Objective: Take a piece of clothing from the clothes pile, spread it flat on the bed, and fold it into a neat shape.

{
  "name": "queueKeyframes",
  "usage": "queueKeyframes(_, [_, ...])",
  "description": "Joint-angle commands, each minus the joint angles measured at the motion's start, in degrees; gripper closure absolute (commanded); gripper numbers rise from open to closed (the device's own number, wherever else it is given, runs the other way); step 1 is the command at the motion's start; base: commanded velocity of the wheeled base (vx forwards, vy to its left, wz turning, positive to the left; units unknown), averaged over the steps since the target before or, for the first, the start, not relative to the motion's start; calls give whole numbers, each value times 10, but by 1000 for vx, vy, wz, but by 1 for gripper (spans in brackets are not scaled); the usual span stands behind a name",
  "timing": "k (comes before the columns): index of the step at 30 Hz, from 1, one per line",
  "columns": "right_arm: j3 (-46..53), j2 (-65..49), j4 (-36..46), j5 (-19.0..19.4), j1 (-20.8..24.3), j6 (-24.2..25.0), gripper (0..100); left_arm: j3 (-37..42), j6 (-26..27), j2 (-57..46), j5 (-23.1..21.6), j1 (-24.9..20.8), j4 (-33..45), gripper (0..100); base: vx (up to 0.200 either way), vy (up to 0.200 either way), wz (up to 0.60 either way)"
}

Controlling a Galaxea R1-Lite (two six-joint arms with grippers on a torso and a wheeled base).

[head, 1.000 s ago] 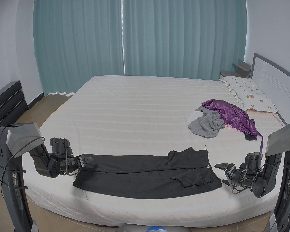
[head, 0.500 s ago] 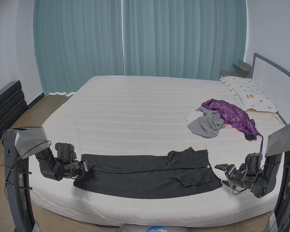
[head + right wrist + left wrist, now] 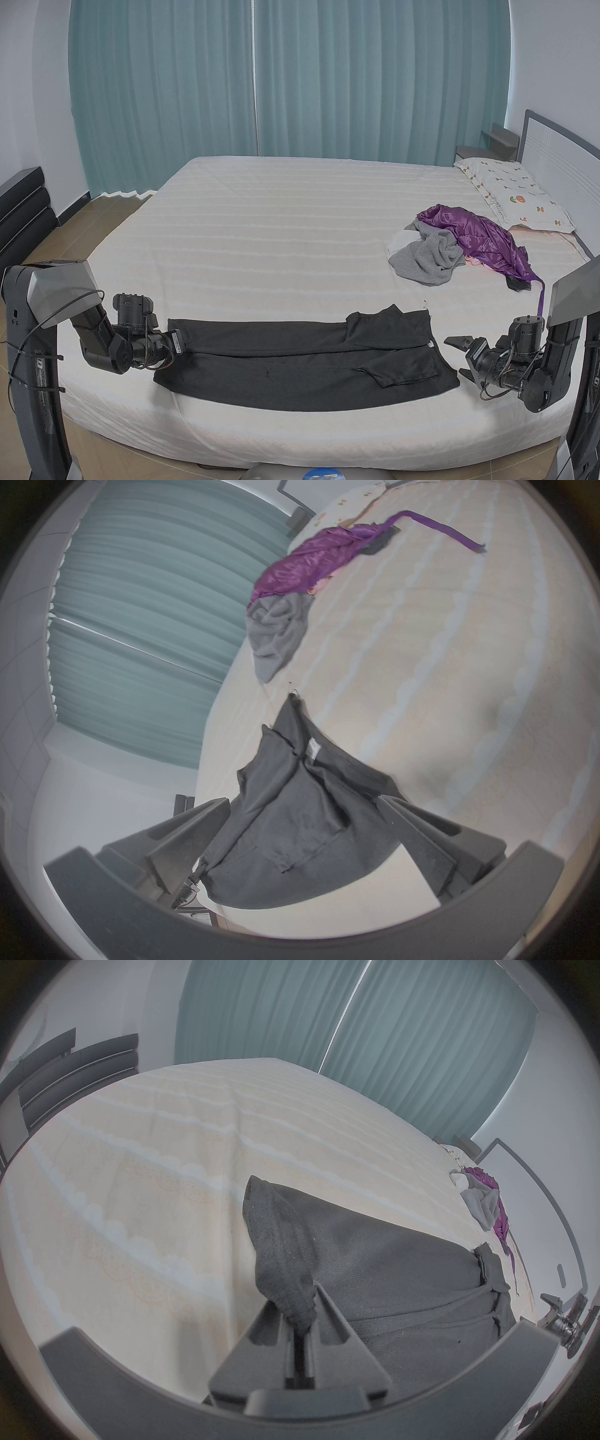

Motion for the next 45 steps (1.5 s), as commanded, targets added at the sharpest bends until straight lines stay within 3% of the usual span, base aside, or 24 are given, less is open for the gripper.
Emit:
queueKeyframes(1, [20, 25, -43, 0, 0, -1, 0, -1, -12, -4, 1, -1, -1, 100, 0, 0, 0])
queueKeyframes(21, [26, 34, -63, 0, 0, 0, 0, -12, -77, -1, 1, -14, -45, 100, -30, 0, 0])
queueKeyframes(45, [26, 33, -63, 1, -2, -1, 0, -14, -114, -62, 24, -57, -37, 100, 0, -200, 0])
